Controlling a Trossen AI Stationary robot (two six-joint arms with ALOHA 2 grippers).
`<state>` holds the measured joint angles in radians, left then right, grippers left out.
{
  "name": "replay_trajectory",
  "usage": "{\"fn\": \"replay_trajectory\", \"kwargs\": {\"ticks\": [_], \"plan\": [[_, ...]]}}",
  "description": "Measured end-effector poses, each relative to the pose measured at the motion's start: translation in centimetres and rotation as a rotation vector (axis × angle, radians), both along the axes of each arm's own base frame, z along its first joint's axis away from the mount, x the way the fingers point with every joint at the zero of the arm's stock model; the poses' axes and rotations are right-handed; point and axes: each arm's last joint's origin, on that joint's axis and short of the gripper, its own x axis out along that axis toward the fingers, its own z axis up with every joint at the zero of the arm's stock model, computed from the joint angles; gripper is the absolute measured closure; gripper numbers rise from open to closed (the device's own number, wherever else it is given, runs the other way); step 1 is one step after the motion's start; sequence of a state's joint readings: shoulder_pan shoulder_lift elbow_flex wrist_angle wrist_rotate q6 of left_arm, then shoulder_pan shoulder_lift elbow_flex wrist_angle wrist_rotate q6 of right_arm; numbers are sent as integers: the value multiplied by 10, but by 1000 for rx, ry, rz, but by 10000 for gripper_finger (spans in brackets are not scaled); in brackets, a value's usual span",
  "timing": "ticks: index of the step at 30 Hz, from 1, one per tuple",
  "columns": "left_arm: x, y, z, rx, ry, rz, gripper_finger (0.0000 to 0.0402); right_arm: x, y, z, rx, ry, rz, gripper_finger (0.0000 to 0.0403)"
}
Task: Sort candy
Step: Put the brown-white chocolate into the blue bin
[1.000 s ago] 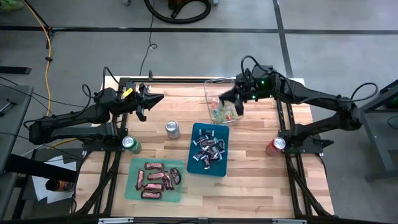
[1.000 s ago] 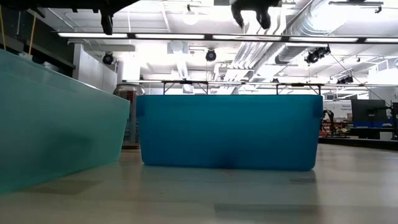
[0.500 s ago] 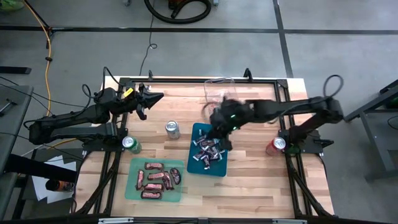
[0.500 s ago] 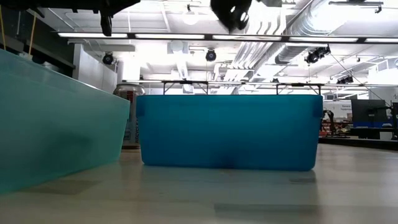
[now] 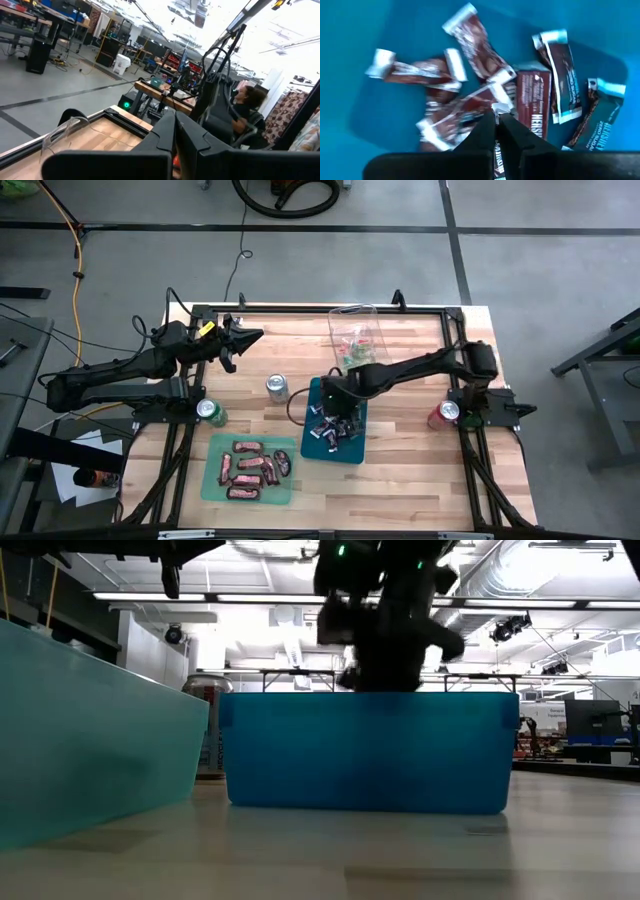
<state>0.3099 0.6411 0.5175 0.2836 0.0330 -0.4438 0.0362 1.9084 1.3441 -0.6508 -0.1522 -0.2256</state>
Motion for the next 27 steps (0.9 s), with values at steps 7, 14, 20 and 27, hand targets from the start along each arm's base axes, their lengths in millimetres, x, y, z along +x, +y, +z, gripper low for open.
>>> {"fn": "replay_trajectory", "kwargs": {"ticks": [7,14,20,27], "plan": [[0,0,0,0,0,0,401,4,-1,-15,-10,47,-97,390],[0,0,0,0,2,0,401,6,2,-6,24,67,-168,304],[0,0,0,0,3,0,402,16,7,32,-1,46,-65,216],[0,0,-1,0,8,1,402,13,-20,90,-28,-29,-49,195]]}}
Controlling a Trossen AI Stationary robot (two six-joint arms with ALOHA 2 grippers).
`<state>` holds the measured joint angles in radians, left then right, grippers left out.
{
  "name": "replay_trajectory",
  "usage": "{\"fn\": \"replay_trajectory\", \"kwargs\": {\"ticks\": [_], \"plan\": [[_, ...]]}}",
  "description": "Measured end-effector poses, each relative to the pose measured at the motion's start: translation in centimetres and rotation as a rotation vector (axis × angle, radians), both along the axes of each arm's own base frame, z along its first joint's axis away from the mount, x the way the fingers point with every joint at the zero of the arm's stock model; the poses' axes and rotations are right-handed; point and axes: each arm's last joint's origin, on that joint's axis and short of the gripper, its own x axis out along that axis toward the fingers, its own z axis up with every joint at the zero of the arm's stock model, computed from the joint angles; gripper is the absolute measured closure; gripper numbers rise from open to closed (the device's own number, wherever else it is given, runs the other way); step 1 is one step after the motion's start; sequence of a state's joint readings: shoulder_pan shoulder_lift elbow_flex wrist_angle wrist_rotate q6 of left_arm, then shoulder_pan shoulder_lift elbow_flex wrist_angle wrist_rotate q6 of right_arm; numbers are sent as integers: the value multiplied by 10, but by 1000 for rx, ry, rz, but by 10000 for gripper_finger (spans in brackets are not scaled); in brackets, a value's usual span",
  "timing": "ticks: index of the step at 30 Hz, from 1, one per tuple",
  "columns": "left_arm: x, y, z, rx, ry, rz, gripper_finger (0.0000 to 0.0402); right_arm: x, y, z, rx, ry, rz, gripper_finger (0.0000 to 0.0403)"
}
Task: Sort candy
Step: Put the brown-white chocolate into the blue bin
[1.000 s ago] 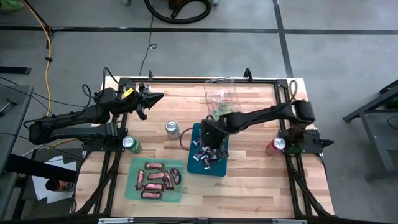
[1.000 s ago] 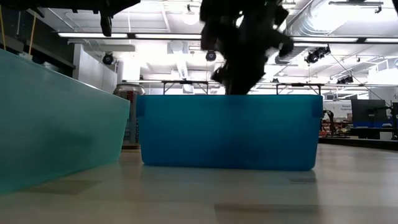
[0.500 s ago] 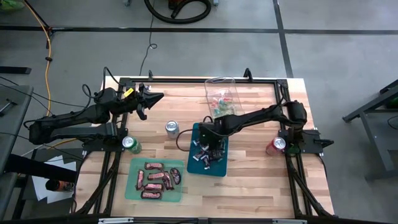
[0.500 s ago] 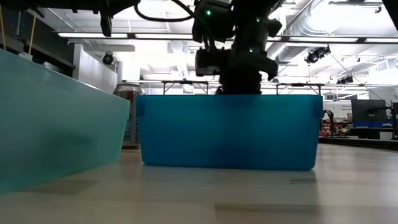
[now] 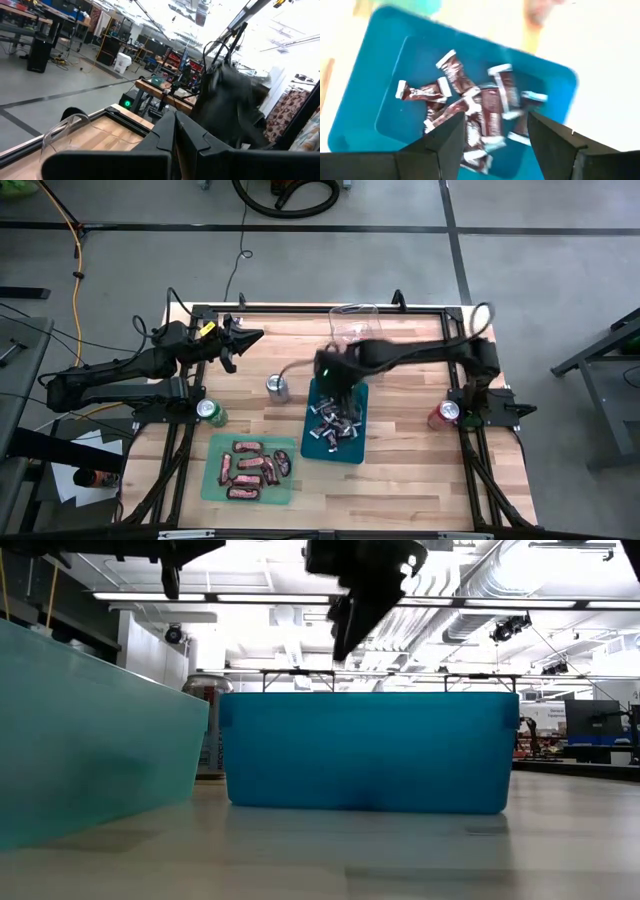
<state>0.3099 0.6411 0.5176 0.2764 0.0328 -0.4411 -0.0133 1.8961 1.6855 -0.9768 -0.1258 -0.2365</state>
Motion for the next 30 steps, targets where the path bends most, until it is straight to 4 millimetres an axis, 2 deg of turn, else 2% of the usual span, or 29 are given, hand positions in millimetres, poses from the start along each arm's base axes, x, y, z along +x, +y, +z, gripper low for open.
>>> {"fn": "replay_trajectory", "kwargs": {"ticks": [4,7,10,13,16,20,25,30], "plan": [[0,0,-2,13,26,3,401,-28,-26,41,2,-95,-119,195],[0,0,-3,34,42,6,401,-62,-41,61,-1,-193,-241,195],[0,0,-3,38,42,7,402,-98,-48,69,13,-339,-384,195],[0,0,-3,38,42,7,402,-129,-47,63,90,-491,-517,195],[0,0,-3,38,43,7,401,-151,-42,53,199,-634,-609,195],[0,0,-3,37,41,17,401,-165,-35,41,305,-752,-672,195],[0,2,-3,23,38,67,401,-167,-35,38,312,-772,-710,195],[18,12,-8,-148,73,169,402,-166,-35,39,309,-779,-710,195]]}}
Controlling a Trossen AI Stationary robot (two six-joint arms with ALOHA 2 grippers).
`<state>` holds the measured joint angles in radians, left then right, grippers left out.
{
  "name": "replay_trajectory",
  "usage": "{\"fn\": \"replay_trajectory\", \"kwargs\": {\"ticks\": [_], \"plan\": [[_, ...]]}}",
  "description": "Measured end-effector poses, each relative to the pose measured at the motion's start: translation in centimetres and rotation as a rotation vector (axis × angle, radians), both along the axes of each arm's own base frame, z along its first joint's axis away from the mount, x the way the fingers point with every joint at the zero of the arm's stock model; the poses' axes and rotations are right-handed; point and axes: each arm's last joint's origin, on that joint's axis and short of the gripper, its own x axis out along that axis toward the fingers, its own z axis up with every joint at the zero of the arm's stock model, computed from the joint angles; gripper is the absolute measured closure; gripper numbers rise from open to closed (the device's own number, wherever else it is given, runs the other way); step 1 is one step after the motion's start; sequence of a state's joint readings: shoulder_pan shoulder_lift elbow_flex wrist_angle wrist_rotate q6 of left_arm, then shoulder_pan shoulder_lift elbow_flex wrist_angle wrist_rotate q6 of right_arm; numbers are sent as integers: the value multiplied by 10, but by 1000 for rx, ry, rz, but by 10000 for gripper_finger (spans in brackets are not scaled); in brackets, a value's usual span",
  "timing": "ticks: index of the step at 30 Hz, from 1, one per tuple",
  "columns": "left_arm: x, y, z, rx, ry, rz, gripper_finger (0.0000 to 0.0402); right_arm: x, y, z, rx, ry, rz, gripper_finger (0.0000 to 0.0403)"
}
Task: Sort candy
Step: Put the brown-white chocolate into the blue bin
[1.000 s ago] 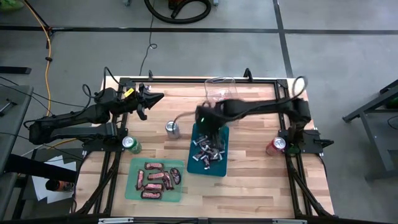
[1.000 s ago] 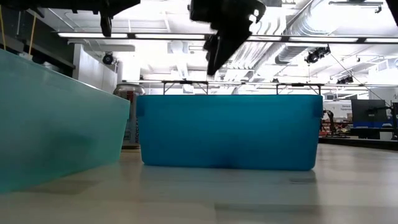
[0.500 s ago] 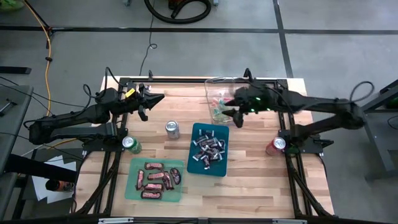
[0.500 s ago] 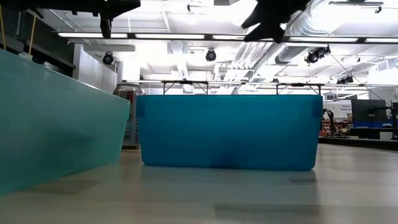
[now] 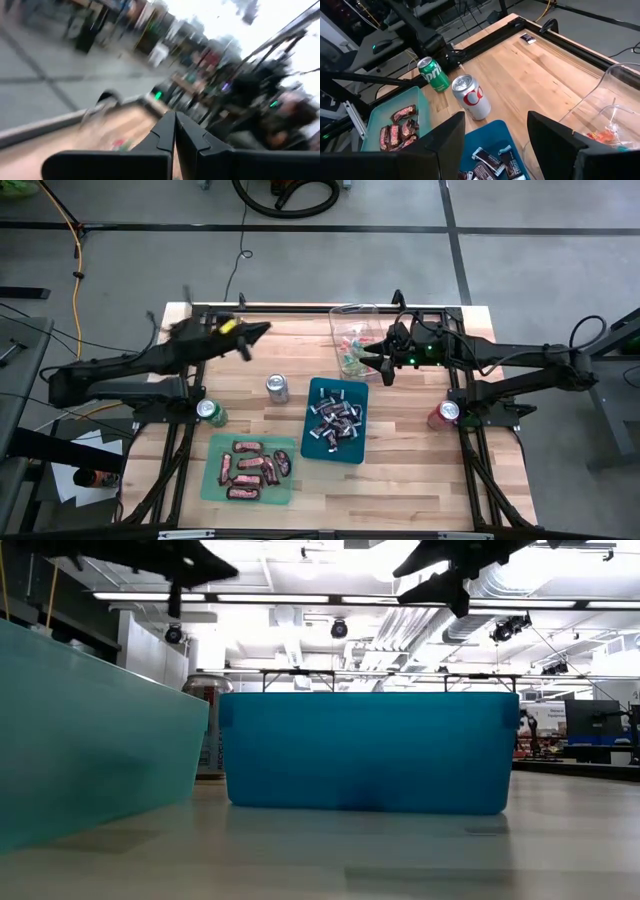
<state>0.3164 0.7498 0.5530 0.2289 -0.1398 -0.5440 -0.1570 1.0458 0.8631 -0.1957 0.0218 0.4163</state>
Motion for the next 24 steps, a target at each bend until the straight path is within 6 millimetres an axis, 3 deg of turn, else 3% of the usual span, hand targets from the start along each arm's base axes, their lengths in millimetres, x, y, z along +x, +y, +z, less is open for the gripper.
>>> {"fn": "replay_trajectory", "kwargs": {"ticks": [3,6,9,11,15,19,24], "plan": [[24,14,2,-55,160,35,402,0,0,0,-1,2,1,195],[37,42,4,-96,454,184,401,0,0,0,-1,3,1,195],[37,85,-4,-161,756,406,402,-1,0,-1,5,13,0,195],[26,111,-22,-284,869,559,402,-1,0,-2,7,30,0,195],[3,141,-66,-557,885,775,401,-3,0,-6,16,70,0,195],[-10,142,-108,-657,814,871,402,-4,1,-9,29,100,-2,195],[-22,139,-137,-663,774,1004,402,-5,1,-10,31,111,-2,195]]}}
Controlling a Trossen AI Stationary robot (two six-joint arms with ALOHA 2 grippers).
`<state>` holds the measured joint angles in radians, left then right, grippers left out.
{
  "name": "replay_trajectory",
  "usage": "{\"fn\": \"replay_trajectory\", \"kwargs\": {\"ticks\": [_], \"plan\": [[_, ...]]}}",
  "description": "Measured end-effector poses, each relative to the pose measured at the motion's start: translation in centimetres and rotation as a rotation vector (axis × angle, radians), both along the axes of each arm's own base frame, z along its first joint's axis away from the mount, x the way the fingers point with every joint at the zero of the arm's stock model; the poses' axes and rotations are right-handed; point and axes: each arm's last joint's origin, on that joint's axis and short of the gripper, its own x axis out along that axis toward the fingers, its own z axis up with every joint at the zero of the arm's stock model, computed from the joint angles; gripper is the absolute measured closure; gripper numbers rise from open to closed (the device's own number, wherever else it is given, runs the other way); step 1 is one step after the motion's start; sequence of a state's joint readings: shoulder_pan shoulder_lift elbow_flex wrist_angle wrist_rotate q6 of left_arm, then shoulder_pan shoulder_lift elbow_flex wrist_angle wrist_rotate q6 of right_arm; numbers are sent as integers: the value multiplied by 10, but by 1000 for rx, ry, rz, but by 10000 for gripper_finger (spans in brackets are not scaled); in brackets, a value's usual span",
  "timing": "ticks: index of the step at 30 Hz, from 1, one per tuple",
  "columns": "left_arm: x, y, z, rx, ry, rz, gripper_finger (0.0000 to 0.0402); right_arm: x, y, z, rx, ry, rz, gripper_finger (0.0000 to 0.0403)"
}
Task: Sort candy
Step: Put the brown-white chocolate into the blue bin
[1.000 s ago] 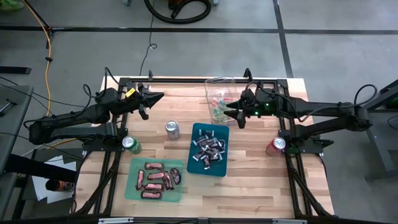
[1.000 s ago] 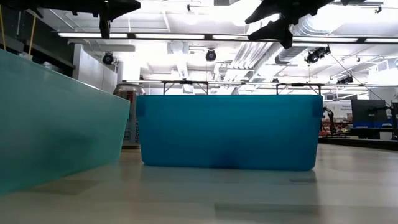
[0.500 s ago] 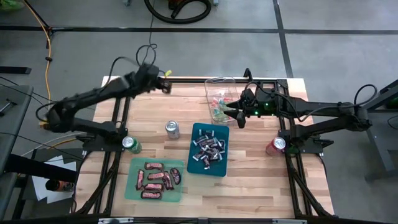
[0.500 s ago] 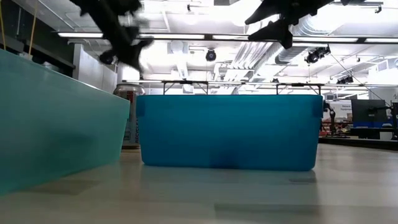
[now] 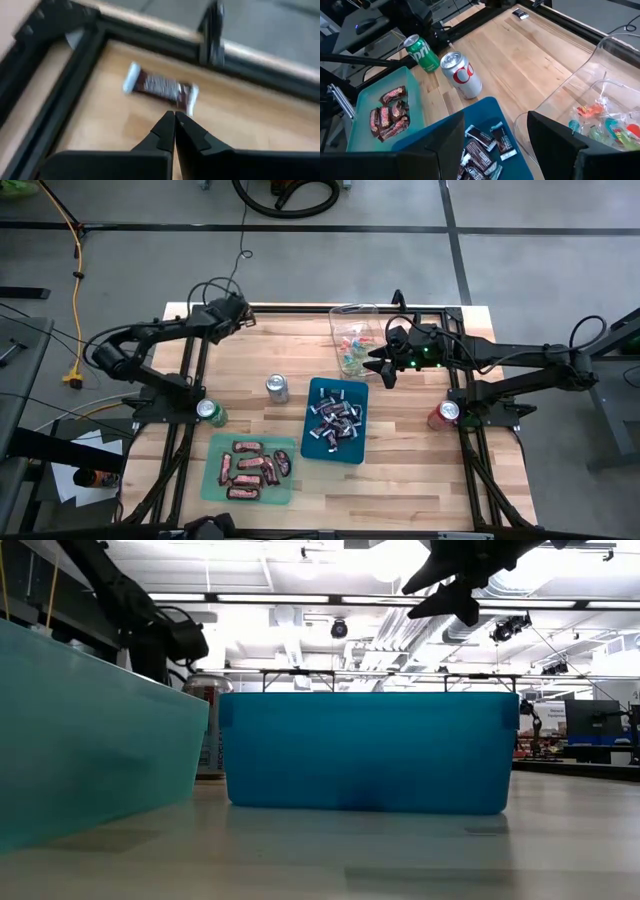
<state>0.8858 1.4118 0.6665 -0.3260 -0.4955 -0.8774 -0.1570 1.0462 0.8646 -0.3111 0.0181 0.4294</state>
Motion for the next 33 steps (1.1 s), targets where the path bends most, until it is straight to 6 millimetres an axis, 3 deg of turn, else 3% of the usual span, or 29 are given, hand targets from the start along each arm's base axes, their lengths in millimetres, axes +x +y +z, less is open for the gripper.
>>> {"fn": "replay_trajectory", "kwargs": {"ticks": [4,16,24,28,33], "plan": [[-1,11,-4,73,7,7,401,0,0,0,0,0,0,195],[18,21,-32,-22,283,68,402,0,0,0,34,-5,-23,195],[40,26,-52,2,207,175,402,0,0,0,105,-18,-61,195],[45,30,-49,-32,176,159,402,0,0,0,128,-22,-70,195],[48,22,-50,-107,153,139,402,0,0,0,119,-20,-64,195]]}}
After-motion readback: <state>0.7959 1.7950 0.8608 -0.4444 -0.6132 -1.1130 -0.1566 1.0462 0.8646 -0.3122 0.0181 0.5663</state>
